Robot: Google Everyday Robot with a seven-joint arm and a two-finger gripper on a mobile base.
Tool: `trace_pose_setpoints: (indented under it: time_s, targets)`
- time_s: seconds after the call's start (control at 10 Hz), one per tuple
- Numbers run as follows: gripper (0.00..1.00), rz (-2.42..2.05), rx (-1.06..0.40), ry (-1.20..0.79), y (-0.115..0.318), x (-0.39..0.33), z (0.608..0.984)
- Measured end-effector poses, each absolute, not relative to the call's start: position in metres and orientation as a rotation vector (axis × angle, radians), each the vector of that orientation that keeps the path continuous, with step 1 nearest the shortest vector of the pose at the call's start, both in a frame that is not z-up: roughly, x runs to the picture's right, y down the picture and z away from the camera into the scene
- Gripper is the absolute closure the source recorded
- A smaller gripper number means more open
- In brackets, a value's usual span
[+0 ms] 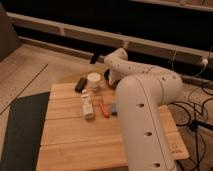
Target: Push the ceramic bowl across the table
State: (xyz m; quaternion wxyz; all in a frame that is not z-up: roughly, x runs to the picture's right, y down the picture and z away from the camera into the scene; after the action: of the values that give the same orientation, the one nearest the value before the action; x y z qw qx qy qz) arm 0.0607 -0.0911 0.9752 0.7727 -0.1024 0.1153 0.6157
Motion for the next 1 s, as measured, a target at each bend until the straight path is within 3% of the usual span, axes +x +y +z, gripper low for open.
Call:
trace_pose_setpoints:
  time_s: [0.4,1.0]
  targets:
    - [0.35,1.241,-0.163,0.117,-0.112,0.026,0.94]
    - [0.35,1.224,-0.159,0.143,-0.105,0.028,0.942]
